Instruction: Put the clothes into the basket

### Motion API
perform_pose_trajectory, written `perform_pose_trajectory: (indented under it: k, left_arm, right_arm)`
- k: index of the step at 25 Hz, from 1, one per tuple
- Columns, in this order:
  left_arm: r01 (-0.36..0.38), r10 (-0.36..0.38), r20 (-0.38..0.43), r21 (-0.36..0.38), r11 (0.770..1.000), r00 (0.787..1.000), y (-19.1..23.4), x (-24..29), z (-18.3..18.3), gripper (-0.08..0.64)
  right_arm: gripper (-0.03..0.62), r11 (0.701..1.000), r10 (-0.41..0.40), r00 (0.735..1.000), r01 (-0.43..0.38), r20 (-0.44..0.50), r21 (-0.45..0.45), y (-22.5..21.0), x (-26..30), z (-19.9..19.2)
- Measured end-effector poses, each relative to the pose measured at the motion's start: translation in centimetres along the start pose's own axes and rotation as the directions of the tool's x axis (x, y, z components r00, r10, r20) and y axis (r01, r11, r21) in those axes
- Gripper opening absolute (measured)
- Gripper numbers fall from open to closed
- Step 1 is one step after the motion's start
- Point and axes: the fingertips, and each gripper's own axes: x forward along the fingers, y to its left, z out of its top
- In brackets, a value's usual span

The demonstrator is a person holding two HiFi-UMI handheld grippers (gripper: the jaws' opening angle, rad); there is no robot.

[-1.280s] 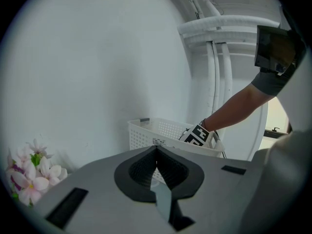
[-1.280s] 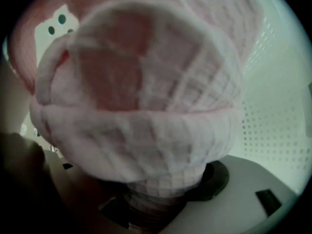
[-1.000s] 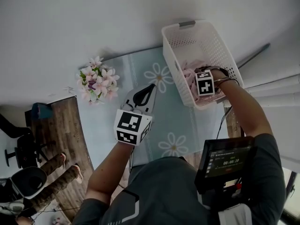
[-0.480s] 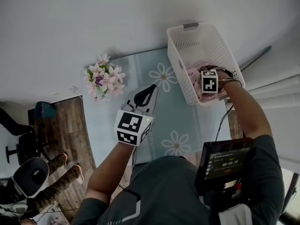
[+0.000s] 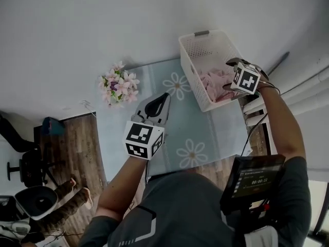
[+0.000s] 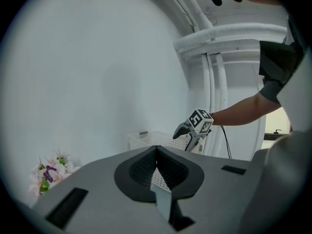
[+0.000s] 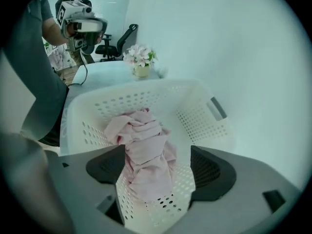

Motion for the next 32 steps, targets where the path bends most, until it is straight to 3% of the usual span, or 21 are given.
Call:
perform_pose_trajectory:
  k: [5,9,11,15,18,23,27,32]
  left_arm:
    - [0.006,-0.007,0.042,0.024,1.000,0.999,-2.9,-2.3,1.6,0.009]
    - [0.016,-0.019,0.088,0.041,0.999,0.996,-5.8,-4.3,2.8,0.008]
    - [0.027,-0.033,0.108,0.055,0.998,0.994,-7.3,-5.3,3.3,0.008]
    - [0.025,-0.035,0.139,0.073,0.997,0.990,-9.5,-7.6,4.2,0.009]
    - [0.028,-0.041,0.159,0.085,0.996,0.986,-11.3,-9.7,4.7,0.008]
    - [0.028,-0.043,0.179,0.083,0.996,0.983,-13.1,-12.8,4.9,0.008]
    - [0.014,-0.030,0.200,0.081,0.997,0.979,-14.2,-15.4,5.2,0.008]
    - [0.016,-0.035,0.218,0.091,0.996,0.975,-14.7,-17.9,5.6,0.008]
  right_arm:
    - [0.419,0.991,-0.129,0.987,0.126,0.099,0.041,1.2,-6.1,1.0]
    - [0.419,0.967,-0.215,0.941,0.167,0.262,0.192,3.6,-11.2,2.2]
    - [0.417,0.951,-0.237,0.905,0.142,0.353,0.274,5.5,-13.6,3.0]
    - [0.414,0.904,-0.324,0.806,0.109,0.496,0.413,8.4,-18.7,4.8]
    - [0.377,0.868,-0.400,0.741,0.118,0.540,0.482,10.4,-22.3,5.7]
    - [0.288,0.805,-0.484,0.630,0.050,0.607,0.591,14.1,-27.0,7.0]
    - [0.211,0.771,-0.527,0.572,0.010,0.628,0.637,17.0,-29.4,7.6]
    - [0.145,0.751,-0.565,0.527,0.008,0.635,0.661,19.7,-31.2,9.2]
